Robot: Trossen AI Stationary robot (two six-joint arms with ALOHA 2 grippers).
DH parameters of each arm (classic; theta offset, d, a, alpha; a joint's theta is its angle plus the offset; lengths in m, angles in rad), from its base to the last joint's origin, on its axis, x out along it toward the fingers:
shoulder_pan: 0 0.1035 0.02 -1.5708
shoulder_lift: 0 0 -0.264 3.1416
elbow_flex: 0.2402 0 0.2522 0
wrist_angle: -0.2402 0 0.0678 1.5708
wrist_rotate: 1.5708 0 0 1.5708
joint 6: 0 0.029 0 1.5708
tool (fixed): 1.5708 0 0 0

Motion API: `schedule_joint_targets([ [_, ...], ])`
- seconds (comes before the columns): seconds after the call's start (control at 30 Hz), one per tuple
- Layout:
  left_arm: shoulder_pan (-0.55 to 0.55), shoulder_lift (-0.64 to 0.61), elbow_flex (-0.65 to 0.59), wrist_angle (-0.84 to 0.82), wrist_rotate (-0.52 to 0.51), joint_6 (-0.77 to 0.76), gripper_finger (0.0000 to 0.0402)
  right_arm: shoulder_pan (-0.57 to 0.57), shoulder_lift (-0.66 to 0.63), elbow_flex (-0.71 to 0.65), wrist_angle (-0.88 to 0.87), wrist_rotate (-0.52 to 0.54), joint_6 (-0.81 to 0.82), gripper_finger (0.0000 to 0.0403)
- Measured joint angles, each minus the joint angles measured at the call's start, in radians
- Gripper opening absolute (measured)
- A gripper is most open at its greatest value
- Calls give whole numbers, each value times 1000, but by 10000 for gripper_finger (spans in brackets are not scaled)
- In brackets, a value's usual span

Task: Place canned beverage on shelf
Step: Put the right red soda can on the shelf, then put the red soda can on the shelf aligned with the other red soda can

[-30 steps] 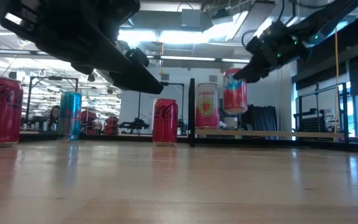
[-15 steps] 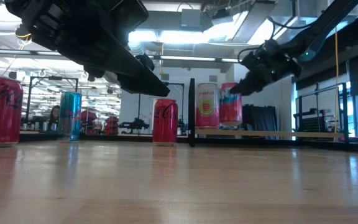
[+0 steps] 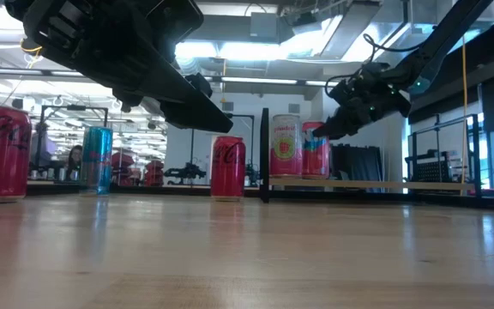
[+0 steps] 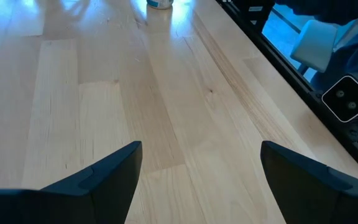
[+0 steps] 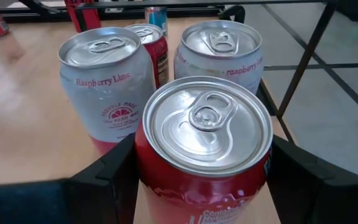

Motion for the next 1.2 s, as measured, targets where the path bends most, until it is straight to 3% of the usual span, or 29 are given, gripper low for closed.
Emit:
schedule_joint_targets([
  [0.17, 0, 0, 0, 1, 0, 0, 315, 0, 6, 1, 10, 1, 12, 259],
  [0.37, 0, 0, 0, 0, 0, 0, 315, 1, 7, 1, 19, 37, 45, 373],
  [0.43, 0, 0, 0, 0, 11, 0, 315, 1, -3, 1, -3, 43, 49, 388],
  [0.73, 0, 0, 0, 1, 13, 0, 315, 1, -197, 1, -92, 59, 58, 355],
  [0.9, -5, 0, 0, 3, 12, -20, 315, 21, -357, 1, -123, 136, 142, 353],
  [1.07, -7, 0, 0, 17, -10, -28, 315, 158, -486, 1, -127, 210, 208, 353],
  [1.2, -5, 0, 0, 49, -111, -30, 315, 339, -519, 1, -127, 243, 260, 353],
])
